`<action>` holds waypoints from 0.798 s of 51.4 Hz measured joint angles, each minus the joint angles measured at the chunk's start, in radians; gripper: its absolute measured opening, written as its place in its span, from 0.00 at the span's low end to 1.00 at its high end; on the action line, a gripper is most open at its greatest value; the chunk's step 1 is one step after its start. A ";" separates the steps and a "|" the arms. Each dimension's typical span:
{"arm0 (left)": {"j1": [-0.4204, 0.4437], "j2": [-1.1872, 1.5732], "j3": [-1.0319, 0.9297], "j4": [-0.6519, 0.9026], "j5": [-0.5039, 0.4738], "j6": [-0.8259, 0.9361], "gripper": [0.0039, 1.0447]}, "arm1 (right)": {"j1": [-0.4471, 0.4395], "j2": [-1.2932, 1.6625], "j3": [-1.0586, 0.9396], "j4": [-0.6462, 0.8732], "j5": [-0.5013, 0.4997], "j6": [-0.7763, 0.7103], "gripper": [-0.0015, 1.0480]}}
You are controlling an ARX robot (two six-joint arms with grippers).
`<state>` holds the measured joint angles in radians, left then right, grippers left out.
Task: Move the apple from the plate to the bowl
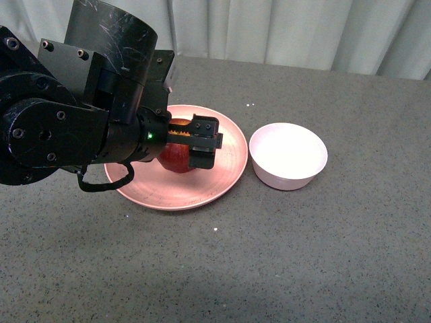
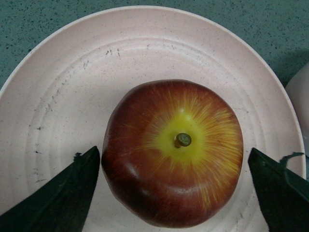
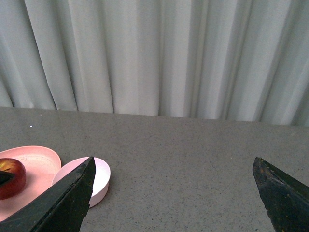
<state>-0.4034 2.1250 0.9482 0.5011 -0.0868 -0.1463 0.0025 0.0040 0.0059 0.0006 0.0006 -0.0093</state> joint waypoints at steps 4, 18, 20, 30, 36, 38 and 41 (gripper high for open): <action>0.000 0.001 0.000 -0.003 0.001 0.003 0.76 | 0.000 0.000 0.000 0.000 0.000 0.000 0.91; -0.014 -0.019 0.000 -0.011 0.010 0.006 0.66 | 0.000 0.000 0.000 0.000 0.000 0.000 0.91; -0.021 -0.026 0.000 -0.013 0.011 0.003 0.66 | 0.000 0.000 0.000 0.000 0.000 0.000 0.91; -0.104 -0.056 0.063 -0.029 0.019 0.013 0.66 | 0.000 0.000 0.000 0.000 0.000 0.000 0.91; -0.165 -0.050 0.135 -0.054 0.030 0.025 0.65 | 0.000 0.000 0.000 0.000 0.000 0.000 0.91; -0.179 -0.042 0.156 -0.061 0.036 0.029 0.65 | 0.000 0.000 0.000 0.000 0.000 0.000 0.91; -0.201 -0.026 0.188 -0.076 0.040 0.040 0.65 | 0.000 0.000 0.000 0.000 0.000 0.000 0.91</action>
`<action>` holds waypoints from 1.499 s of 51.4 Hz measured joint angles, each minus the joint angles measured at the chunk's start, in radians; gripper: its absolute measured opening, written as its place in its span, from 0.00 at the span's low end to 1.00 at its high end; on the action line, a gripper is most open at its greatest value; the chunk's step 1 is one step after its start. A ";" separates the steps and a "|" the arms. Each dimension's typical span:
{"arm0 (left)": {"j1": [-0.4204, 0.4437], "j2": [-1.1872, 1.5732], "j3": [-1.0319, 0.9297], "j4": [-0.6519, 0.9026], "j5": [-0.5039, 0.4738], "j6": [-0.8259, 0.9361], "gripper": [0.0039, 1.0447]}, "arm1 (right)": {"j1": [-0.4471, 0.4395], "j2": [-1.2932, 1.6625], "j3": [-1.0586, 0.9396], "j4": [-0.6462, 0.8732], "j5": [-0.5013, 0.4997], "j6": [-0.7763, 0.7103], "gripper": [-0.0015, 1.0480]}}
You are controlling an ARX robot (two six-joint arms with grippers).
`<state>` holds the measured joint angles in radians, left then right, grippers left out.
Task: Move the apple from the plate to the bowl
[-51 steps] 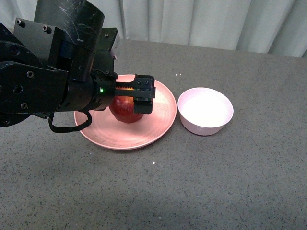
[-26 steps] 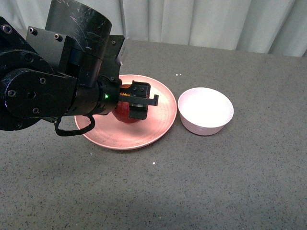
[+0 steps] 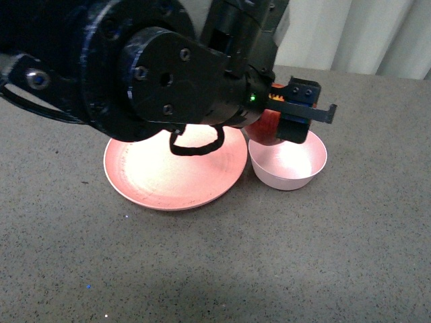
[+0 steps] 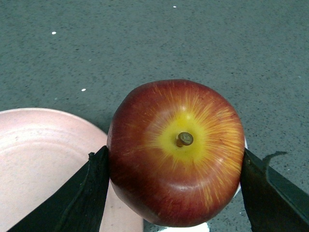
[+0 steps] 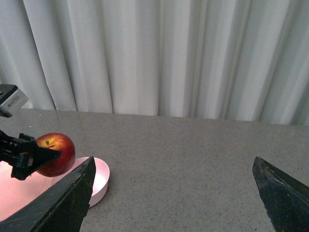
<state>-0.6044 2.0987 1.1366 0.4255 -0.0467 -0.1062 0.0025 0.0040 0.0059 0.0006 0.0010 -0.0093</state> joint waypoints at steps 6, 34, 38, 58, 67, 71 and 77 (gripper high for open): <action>-0.027 0.034 0.044 -0.035 0.005 0.023 0.65 | 0.000 0.000 0.000 0.000 0.000 0.000 0.91; -0.050 0.148 0.163 -0.105 0.020 0.072 0.65 | 0.000 0.000 0.000 0.000 0.000 0.000 0.91; -0.052 0.163 0.179 -0.108 0.017 0.072 0.65 | 0.000 0.000 0.000 0.000 0.000 0.000 0.91; -0.058 0.220 0.225 -0.153 -0.008 0.048 0.74 | 0.000 0.000 0.000 0.000 0.000 0.000 0.91; -0.052 0.188 0.181 -0.091 -0.021 0.029 0.93 | 0.000 0.000 0.000 0.000 0.000 0.000 0.91; -0.050 0.149 0.139 -0.055 -0.047 0.022 0.94 | 0.000 0.000 0.000 0.000 0.000 0.000 0.91; -0.041 0.047 0.036 0.018 -0.079 -0.001 0.94 | 0.000 0.000 0.000 0.000 0.000 0.000 0.91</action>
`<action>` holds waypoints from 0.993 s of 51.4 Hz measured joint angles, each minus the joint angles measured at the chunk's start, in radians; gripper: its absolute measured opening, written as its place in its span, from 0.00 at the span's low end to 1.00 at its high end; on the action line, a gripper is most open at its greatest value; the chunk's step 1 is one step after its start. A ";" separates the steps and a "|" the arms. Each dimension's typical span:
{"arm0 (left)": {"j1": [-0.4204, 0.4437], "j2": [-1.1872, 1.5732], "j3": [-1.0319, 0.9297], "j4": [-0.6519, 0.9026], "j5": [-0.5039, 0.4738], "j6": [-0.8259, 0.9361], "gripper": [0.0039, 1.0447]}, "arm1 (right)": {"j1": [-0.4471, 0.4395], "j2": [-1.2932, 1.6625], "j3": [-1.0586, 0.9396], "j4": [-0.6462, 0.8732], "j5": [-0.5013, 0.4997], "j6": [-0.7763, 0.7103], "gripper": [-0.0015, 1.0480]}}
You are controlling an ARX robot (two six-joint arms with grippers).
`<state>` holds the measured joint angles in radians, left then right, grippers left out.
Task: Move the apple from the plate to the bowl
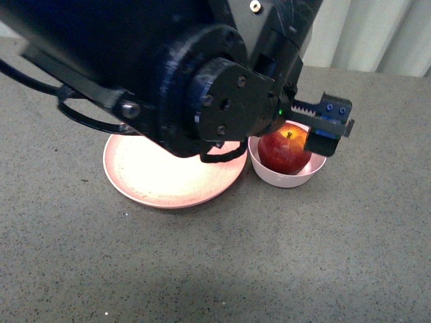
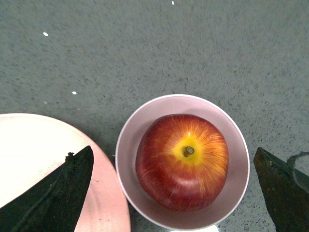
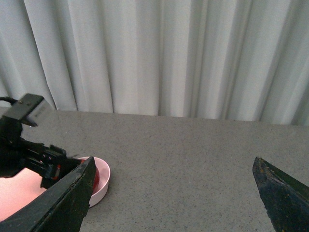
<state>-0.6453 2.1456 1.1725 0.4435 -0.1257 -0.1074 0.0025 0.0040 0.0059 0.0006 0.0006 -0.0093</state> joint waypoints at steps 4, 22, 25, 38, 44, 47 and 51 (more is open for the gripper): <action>0.011 -0.077 -0.086 0.044 -0.005 -0.008 0.94 | 0.000 0.000 0.000 0.000 0.000 0.000 0.91; 0.098 -0.364 -0.553 0.157 -0.055 0.035 0.94 | 0.000 0.000 0.000 0.000 0.000 0.000 0.91; 0.100 -0.360 -0.595 0.240 -0.127 0.054 0.90 | 0.000 0.000 0.000 0.000 0.000 0.000 0.91; 0.208 -0.402 -0.866 0.854 -0.293 0.087 0.46 | 0.000 0.000 0.000 0.000 0.001 0.000 0.91; 0.283 -0.541 -0.978 0.928 -0.208 0.092 0.25 | 0.000 0.000 0.000 0.000 0.000 0.000 0.91; 0.330 -0.633 -1.036 0.904 -0.183 0.093 0.15 | 0.000 0.000 0.000 0.000 -0.002 0.000 0.91; 0.369 -0.724 -1.074 0.862 -0.156 0.092 0.03 | 0.000 0.000 0.000 0.000 -0.002 0.000 0.91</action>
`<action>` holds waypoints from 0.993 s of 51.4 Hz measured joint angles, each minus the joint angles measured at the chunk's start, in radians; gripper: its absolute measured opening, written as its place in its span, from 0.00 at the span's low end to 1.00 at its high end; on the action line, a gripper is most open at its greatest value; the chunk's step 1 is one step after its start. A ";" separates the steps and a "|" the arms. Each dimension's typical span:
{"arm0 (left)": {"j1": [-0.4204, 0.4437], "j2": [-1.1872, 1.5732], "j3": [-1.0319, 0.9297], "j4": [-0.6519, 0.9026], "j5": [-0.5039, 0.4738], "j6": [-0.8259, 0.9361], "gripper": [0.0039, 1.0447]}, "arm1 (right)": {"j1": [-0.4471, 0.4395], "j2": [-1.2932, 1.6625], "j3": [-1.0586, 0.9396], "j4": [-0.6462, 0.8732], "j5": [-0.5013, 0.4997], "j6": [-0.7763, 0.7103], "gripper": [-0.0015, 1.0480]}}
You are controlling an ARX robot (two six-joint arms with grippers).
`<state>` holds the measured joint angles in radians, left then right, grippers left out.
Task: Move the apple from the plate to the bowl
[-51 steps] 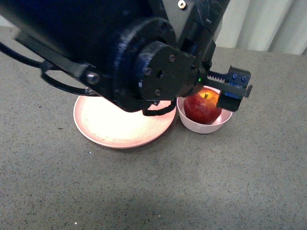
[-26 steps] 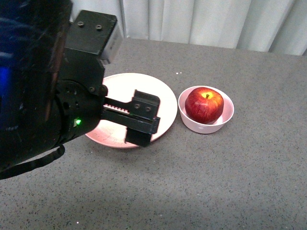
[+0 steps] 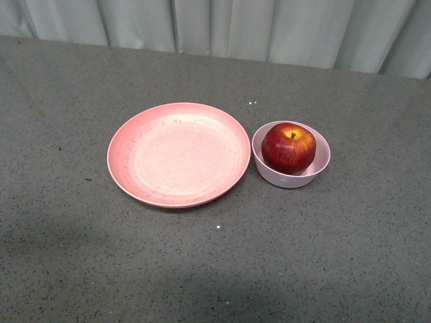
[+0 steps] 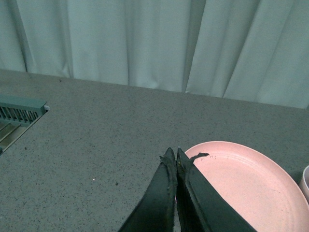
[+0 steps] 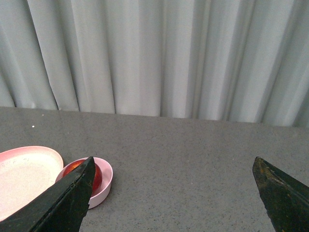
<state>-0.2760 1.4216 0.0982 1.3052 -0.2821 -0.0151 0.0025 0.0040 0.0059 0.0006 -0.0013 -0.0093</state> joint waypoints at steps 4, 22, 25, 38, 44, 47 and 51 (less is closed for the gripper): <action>0.033 -0.102 -0.034 -0.074 0.054 0.005 0.03 | 0.000 0.000 0.000 0.000 0.000 0.000 0.91; 0.144 -0.520 -0.077 -0.452 0.153 0.007 0.03 | 0.000 0.000 0.000 0.000 0.000 0.000 0.91; 0.158 -0.604 -0.077 -0.531 0.167 0.007 0.03 | 0.000 0.000 0.000 0.000 0.001 0.000 0.91; 0.271 -0.822 -0.078 -0.718 0.272 0.008 0.03 | 0.000 0.000 0.000 0.000 0.000 0.000 0.91; 0.272 -0.897 -0.078 -0.784 0.280 0.008 0.03 | 0.000 0.000 0.000 0.000 0.000 0.000 0.91; 0.273 -0.936 -0.078 -0.823 0.280 0.008 0.03 | 0.000 0.000 0.000 0.000 0.000 0.000 0.91; 0.273 -0.991 -0.079 -0.874 0.280 0.008 0.03 | 0.000 0.000 0.000 0.000 0.000 0.000 0.91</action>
<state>-0.0029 0.4305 0.0196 0.4313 -0.0021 -0.0067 0.0025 0.0040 0.0059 0.0006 -0.0010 -0.0093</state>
